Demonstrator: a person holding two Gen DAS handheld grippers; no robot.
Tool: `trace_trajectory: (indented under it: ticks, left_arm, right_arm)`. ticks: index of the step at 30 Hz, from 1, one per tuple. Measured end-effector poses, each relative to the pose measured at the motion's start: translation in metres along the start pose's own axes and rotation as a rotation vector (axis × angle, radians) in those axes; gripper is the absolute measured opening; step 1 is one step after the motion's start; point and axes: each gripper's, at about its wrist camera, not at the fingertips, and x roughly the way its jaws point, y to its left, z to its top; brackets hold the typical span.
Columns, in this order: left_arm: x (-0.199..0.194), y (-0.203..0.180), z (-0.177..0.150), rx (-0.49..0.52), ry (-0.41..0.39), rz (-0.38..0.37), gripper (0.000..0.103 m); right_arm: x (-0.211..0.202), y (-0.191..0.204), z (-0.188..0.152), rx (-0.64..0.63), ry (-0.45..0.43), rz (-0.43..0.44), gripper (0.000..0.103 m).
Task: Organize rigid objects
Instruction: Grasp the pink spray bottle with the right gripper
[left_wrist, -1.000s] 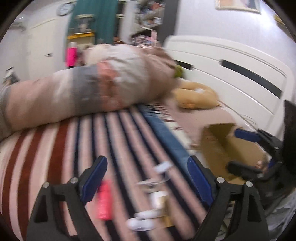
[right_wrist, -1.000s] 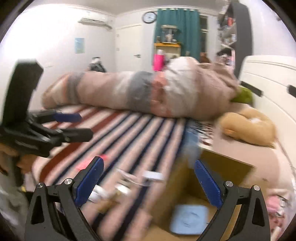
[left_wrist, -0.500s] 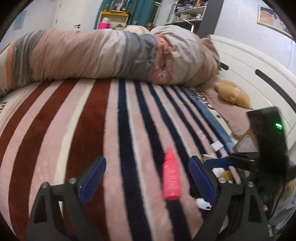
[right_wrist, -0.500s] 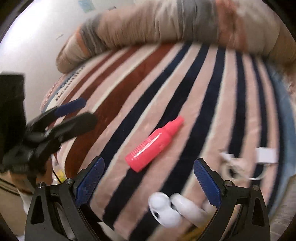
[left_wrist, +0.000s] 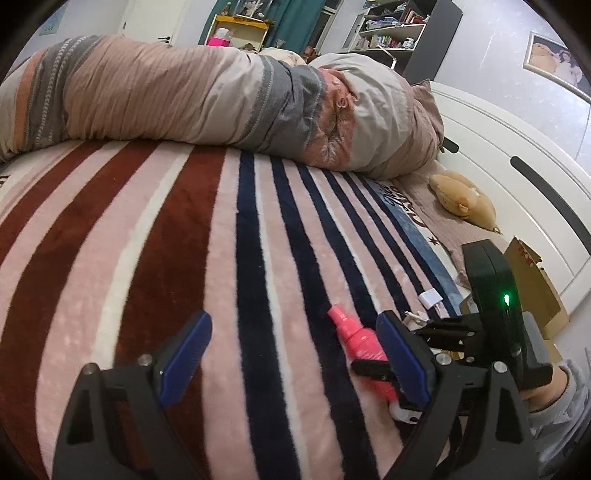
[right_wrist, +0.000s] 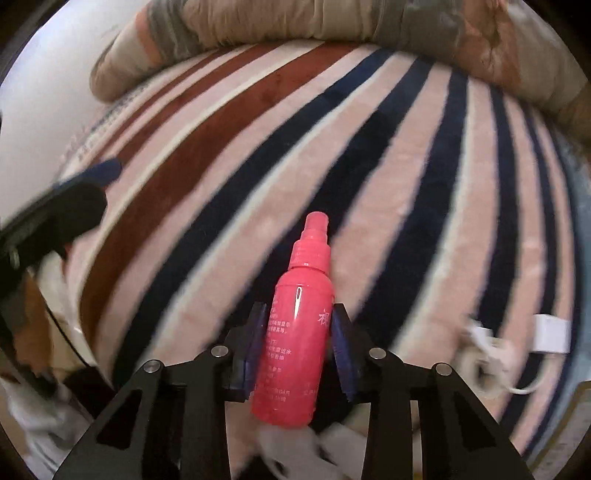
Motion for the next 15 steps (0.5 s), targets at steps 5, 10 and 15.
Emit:
trace_trajectory:
  ticks: [5, 10, 15]
  left_arm:
    - [0.01, -0.009, -0.003, 0.003, 0.03, -0.044, 0.089]
    - [0.023, -0.012, -0.006, -0.025, 0.076, -0.154, 0.089]
    - [0.014, -0.036, -0.003, -0.014, 0.042, -0.312, 0.089]
  right_arm:
    - [-0.002, -0.01, -0.012, -0.014, 0.012, -0.057, 0.03]
    - [-0.019, 0.004, -0.016, -0.066, -0.073, -0.088, 0.028]
    - [-0.065, 0.017, -0.025, -0.102, -0.222, -0.039, 0.028]
